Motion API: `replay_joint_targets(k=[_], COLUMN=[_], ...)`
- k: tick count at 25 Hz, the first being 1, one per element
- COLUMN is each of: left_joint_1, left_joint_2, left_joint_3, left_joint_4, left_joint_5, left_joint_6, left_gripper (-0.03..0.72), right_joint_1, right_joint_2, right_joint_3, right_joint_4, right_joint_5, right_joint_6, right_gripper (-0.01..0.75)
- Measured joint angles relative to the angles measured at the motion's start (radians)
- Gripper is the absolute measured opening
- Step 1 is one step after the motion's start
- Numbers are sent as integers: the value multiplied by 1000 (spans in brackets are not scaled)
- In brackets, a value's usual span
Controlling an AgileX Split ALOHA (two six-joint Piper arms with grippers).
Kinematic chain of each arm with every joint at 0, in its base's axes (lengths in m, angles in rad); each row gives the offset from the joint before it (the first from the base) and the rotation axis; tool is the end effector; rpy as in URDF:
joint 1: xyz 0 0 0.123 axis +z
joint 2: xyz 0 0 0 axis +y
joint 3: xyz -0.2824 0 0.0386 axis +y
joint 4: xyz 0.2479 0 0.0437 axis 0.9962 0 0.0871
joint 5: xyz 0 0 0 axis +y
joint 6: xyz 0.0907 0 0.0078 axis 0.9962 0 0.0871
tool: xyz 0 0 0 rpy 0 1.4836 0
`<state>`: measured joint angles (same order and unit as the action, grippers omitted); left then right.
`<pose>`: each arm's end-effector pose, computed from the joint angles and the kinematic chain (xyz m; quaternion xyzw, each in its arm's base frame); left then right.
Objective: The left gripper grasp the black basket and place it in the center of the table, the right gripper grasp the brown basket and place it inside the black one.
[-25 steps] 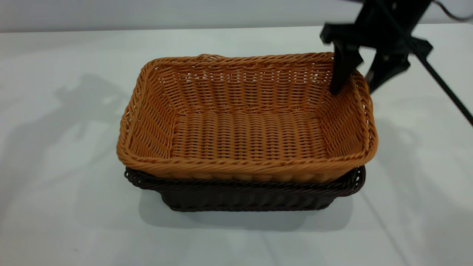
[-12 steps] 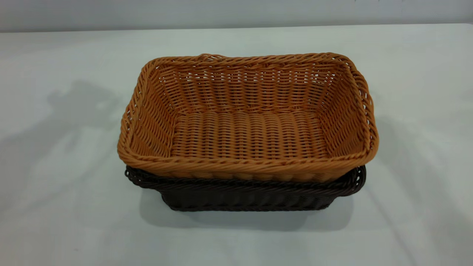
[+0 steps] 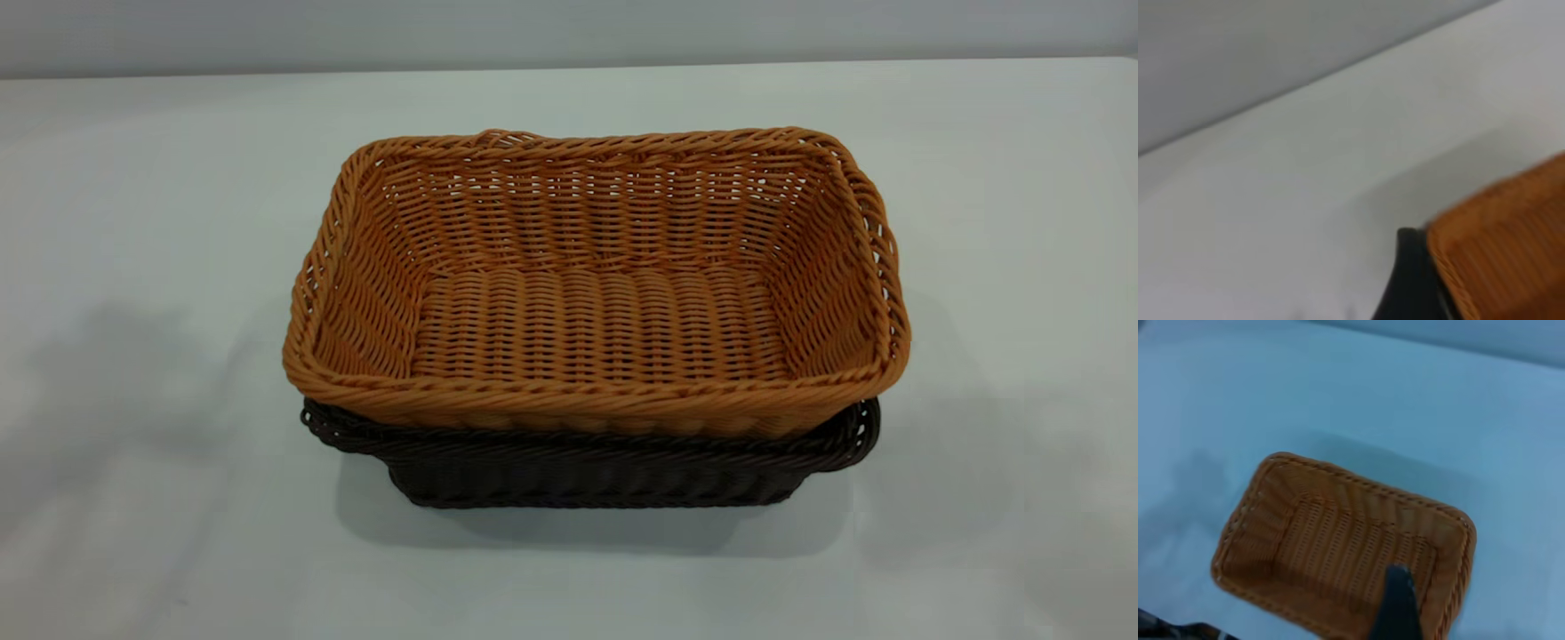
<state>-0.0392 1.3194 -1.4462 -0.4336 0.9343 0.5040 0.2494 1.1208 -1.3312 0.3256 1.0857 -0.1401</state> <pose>0.2730 -0.0415 0.4273 0.1952 0.8691 -0.1119 0.4405 0.1953 0.0763 0.4280 -0.1616 0.8979 0.1817 0.3670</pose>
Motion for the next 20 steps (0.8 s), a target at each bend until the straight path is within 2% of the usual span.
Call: replay_joint_targets(k=[8,14,18,20], left_joint_1=[0,0,0,0], left_joint_2=[-153,-236,-352,-431], left_joint_3=[22,140,312,410], left_joint_4=[101,191,192,193], left_joint_5=[232,232,233,233], left_joint_6=[-123,-236,-250,-258], left_gripper=[510,510,538,524], right_joint_1=[0,0,0,0], right_joint_2=[-385,-598,-734,-791], right_joint_3=[281,484,609,665], right_joint_4=[0,0,-1,-5], right_joint_5=[35,70,70,70], right_joint_6=[0,0,0,0], right_gripper=[541,541,541,541])
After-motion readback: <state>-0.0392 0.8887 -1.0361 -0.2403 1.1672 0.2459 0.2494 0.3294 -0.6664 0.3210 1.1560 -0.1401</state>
